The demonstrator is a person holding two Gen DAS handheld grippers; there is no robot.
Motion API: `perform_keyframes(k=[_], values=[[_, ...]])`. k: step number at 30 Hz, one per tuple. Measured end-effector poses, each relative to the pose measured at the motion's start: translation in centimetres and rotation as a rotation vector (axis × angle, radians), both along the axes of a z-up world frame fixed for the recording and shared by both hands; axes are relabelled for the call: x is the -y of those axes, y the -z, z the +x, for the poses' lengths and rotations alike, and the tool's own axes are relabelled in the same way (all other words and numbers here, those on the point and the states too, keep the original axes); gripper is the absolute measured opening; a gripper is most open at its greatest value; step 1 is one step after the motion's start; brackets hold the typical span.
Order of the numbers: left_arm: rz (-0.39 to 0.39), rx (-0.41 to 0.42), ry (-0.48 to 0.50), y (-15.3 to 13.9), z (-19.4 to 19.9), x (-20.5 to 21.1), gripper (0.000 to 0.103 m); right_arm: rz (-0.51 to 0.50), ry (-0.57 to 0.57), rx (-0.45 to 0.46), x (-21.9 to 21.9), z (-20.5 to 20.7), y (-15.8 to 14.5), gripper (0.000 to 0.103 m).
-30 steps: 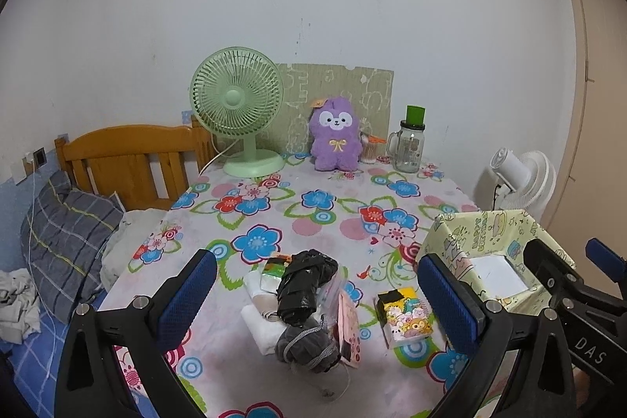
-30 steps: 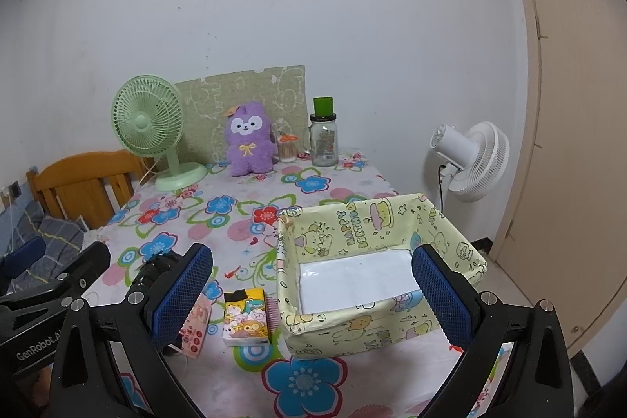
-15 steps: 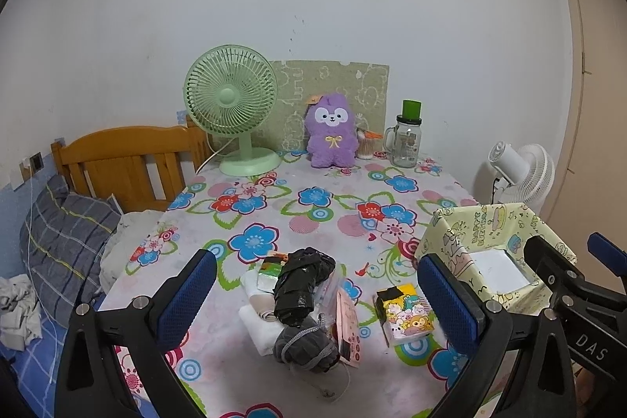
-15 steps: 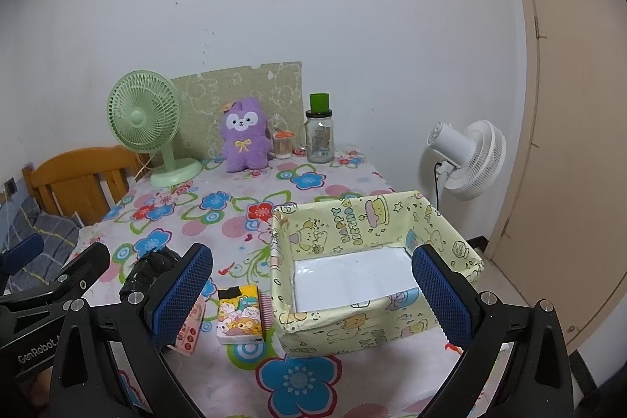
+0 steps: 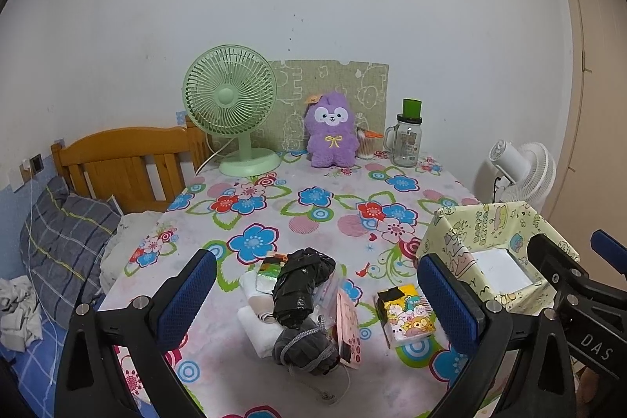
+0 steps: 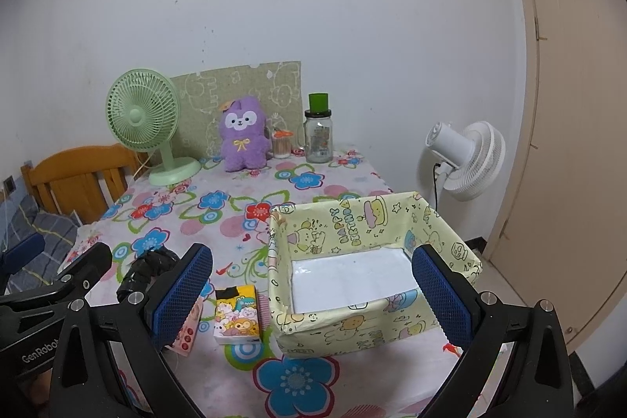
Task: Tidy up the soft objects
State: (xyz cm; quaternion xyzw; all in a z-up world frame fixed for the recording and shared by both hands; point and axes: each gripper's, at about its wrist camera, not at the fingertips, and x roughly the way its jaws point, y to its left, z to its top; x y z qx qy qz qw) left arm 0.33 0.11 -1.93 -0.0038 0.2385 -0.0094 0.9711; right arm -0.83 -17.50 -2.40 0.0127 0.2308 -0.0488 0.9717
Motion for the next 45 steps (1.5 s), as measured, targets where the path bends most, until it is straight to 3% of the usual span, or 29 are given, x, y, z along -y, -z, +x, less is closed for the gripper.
perform_keyframes(k=[24,45], values=[[0.0,-0.016,0.006,0.3,0.3,-0.6,0.103,0.016,-0.001,0.003,-0.2,0.1,0.1,0.103],[0.017,-0.088,-0.022,2.9,3.3,-3.4,0.102,0.044,-0.085,-0.064,-4.5,4.5,2.1,0.102]])
